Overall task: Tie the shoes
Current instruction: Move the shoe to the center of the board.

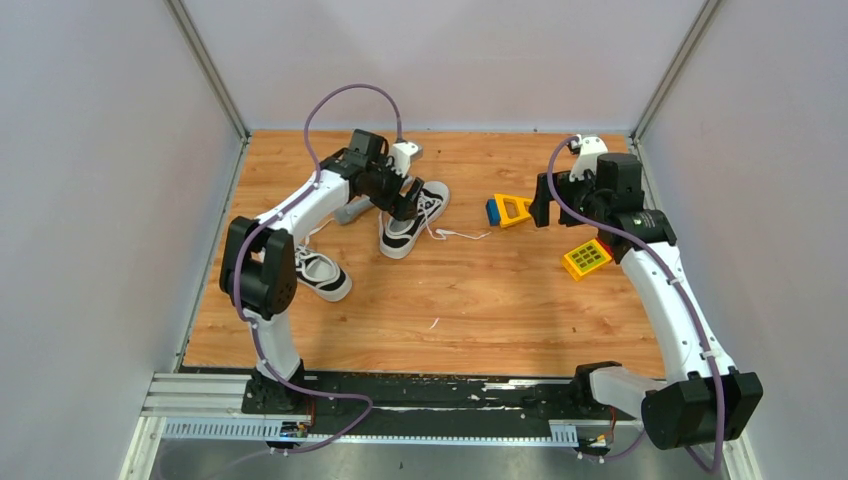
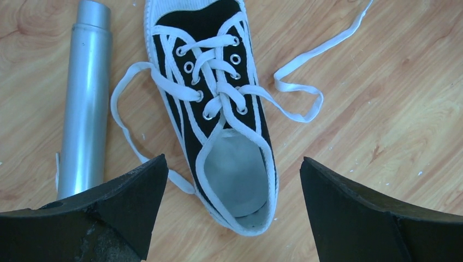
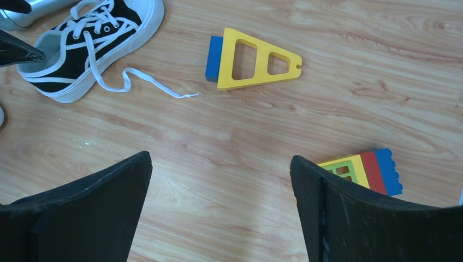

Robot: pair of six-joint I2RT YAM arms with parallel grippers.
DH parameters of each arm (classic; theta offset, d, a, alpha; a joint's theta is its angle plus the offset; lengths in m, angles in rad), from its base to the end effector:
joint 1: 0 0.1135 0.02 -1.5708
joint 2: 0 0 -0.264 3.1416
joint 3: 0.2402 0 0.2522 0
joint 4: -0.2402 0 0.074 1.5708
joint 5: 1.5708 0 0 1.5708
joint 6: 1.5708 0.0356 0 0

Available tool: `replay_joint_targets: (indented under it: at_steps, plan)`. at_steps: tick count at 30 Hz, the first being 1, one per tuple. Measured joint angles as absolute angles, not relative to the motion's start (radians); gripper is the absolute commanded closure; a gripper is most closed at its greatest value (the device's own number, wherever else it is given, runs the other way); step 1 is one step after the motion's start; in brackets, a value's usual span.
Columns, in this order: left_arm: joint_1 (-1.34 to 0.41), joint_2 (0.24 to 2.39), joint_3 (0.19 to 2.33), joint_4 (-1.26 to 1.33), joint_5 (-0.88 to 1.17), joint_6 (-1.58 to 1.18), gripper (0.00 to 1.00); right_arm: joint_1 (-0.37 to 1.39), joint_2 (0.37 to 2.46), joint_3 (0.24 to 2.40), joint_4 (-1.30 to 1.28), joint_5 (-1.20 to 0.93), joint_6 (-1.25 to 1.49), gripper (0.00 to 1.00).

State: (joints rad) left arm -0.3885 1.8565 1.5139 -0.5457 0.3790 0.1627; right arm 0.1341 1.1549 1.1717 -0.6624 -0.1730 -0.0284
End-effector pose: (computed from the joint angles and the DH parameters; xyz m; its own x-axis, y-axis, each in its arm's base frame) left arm 0.3771 -0.1686 0.2579 -0.6167 0.4150 -0.6689 0.6767 0.7136 -0.1812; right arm 0.2414 0.0387 0.3535 -0.5884 -0.1076 -0.8014 -0.2848 0.9552 0.0809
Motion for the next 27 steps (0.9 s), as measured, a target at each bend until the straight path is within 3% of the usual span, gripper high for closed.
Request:
replay_joint_targets:
  at_steps: [13, 22, 27]
  plan:
    - [-0.397, 1.976, 1.512, -0.546, 0.354, 0.157, 0.05, 0.134, 1.162, 1.174, -0.685, -0.205, -0.028, 0.02]
    - [-0.399, 1.896, 1.434, -0.581, 0.323, 0.105, 0.07, 0.134, 1.215, 1.185, -0.692, -0.228, -0.020, 0.03]
    - [-0.400, 1.887, 1.520, -0.669, 0.259, 0.053, 0.12, 0.134, 1.227, 1.188, -0.692, -0.238, -0.019, 0.03]
